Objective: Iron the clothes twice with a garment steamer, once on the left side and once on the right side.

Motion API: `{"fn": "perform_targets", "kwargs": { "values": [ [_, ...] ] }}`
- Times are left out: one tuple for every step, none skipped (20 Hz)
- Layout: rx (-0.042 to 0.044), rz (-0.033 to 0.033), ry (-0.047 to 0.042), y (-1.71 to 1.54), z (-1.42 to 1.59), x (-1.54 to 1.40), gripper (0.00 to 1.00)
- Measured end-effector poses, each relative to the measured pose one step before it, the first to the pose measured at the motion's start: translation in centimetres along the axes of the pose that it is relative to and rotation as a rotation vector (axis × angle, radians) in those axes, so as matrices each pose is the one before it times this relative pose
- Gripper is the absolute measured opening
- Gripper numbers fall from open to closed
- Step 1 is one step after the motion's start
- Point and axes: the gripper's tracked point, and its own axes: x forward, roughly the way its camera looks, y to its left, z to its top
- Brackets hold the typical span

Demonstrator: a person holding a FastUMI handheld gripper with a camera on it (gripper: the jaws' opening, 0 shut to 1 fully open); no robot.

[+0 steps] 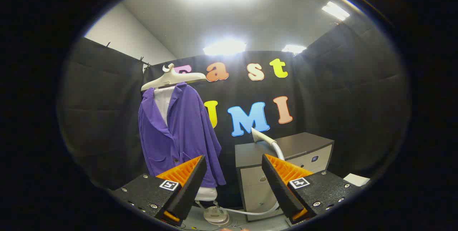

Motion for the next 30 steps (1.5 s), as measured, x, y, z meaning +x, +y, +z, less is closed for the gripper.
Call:
{"fn": "perform_targets", "kwargs": {
  "values": [
    [0.00135,0.00427,0.00488,0.261,-0.114,-0.021,0.96],
    [-0.00025,0.00505,0.00488,0.177,-0.309,-0.213,0.95],
    [-0.00029,0.00350,0.00065,0.189,-0.030,-0.078,0.96],
    [0.00084,0.00101,-0.00287,0.013,0.136,0.106,0.96],
    [-0.00230,0.00283,-0.00253,0.134,0.084,-0.032,0.96],
    [-0.00613,0.00002,0.00110,0.045,-0.108,0.077,0.95],
    [-0.00829,-0.00064,0.00256,0.001,-0.041,0.149,0.95],
    [-0.00649,0.00081,0.00265,0.076,-0.174,-0.066,0.96],
    [-0.00377,0.00218,0.00294,0.054,-0.121,-0.074,0.96],
    [-0.00223,0.00397,0.00236,0.062,-0.111,0.052,0.95],
    [-0.00240,0.00259,0.00233,0.032,-0.024,0.046,0.95],
    [-0.00310,0.00372,0.00302,0.050,-0.177,0.040,0.96],
    [-0.00227,0.00330,0.00101,0.030,-0.041,0.044,0.95],
    [0.00003,0.00217,-0.00044,-0.049,-0.036,-0.070,0.95],
    [0.00520,-0.00068,-0.00540,-0.032,0.121,-0.007,0.95],
    [0.00533,0.00050,-0.00472,0.003,0.013,0.036,0.96],
    [0.00032,0.00201,0.00319,0.014,-0.117,0.084,0.95],
    [-0.00299,0.00070,0.00571,-0.026,-0.301,-0.016,0.95],
    [-0.00229,-0.00099,0.00450,-0.016,-0.016,0.026,0.96],
    [0.00021,0.00077,0.00568,0.096,-0.048,-0.029,0.96],
    [0.00006,0.00360,0.00636,0.137,-0.057,0.065,0.96],
    [-0.00296,0.00331,0.00595,0.115,-0.217,0.216,0.96],
    [-0.00865,0.00351,0.00320,0.020,-0.029,0.186,0.96],
    [-0.01509,0.00590,0.00031,-0.014,0.016,0.135,0.96],
    [-0.01869,0.00654,-0.00582,-0.070,0.195,0.167,0.95],
    [-0.01924,-0.00326,-0.01631,-0.296,0.427,0.324,0.95],
    [-0.01402,-0.00172,-0.02245,-0.444,0.620,0.495,0.96],
    [-0.01423,0.00840,-0.02705,-0.177,0.486,1.053,0.96],
    [-0.01446,0.00794,-0.01890,-0.346,0.390,0.954,0.95],
    [-0.00756,0.00418,-0.00509,-0.655,-0.254,0.854,0.95]
  ]
}}
